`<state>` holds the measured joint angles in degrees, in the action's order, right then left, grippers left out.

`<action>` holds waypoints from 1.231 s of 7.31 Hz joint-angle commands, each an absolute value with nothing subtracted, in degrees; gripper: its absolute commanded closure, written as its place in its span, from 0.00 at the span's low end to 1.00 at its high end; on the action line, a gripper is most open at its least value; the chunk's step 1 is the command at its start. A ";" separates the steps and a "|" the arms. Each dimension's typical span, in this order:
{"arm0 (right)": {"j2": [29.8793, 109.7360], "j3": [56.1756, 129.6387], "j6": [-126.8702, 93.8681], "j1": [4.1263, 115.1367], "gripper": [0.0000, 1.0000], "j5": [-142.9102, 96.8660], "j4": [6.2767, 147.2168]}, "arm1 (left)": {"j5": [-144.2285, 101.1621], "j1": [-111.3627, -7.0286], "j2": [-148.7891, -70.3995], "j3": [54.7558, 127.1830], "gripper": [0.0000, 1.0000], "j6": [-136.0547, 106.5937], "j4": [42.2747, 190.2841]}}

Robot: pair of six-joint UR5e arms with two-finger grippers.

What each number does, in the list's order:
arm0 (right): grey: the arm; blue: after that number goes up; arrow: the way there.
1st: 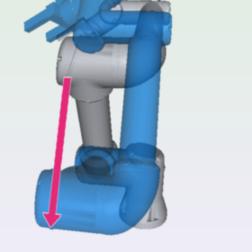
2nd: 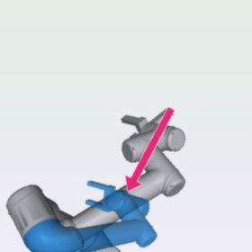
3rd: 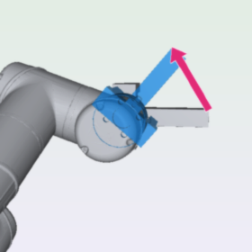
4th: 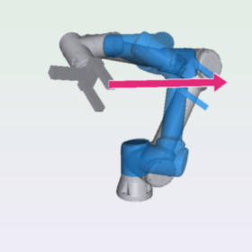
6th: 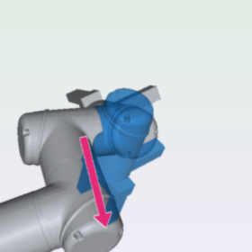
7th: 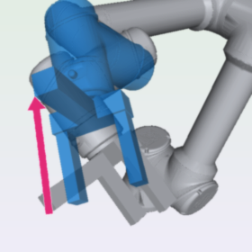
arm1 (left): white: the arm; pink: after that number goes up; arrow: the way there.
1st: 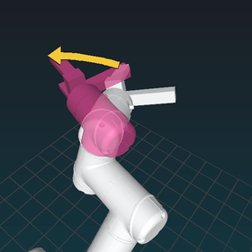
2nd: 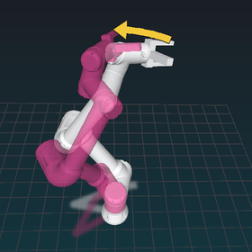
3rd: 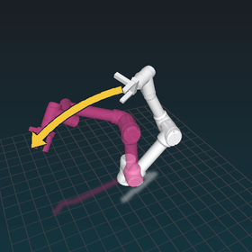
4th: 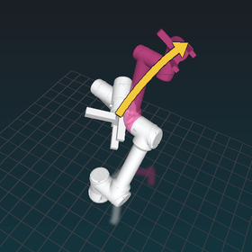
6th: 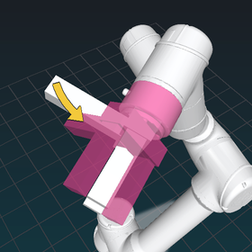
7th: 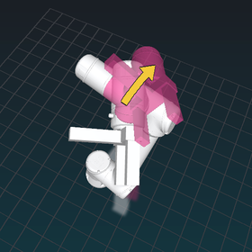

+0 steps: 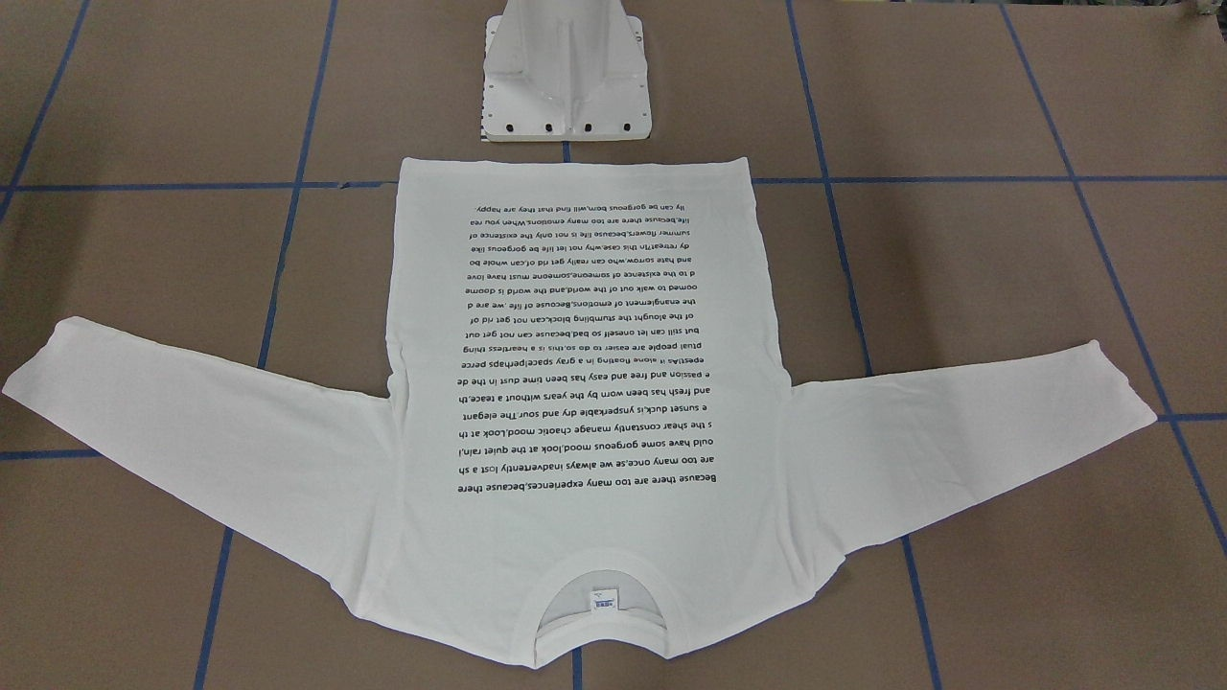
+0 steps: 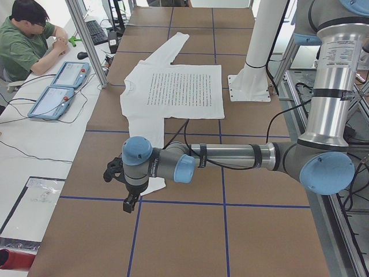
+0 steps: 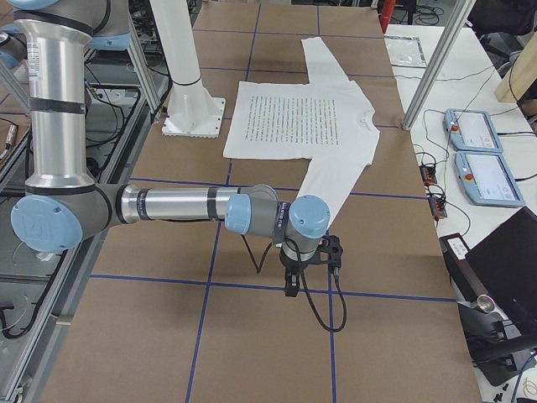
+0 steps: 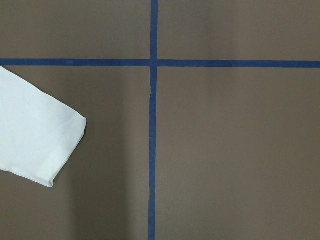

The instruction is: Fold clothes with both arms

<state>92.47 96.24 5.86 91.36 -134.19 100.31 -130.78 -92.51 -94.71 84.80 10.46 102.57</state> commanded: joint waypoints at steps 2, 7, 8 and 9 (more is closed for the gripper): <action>92.29 96.59 5.89 90.79 0.00 -134.38 99.15 | -130.87 -92.46 -95.18 85.34 0.00 10.46 102.74; 91.23 96.16 -8.08 80.63 0.00 -134.39 85.30 | -130.78 -89.21 -94.92 81.49 0.00 6.42 112.73; 91.23 95.20 -19.14 75.55 0.00 -133.51 78.64 | -130.87 -89.21 -94.31 81.47 0.00 6.16 115.81; 91.14 90.40 -21.86 71.84 0.00 -132.90 67.35 | -130.87 -89.21 -94.22 81.56 0.00 6.41 116.62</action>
<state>91.22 94.56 -14.72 77.04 -133.70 79.12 -130.84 -89.30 -94.52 81.78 6.50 114.57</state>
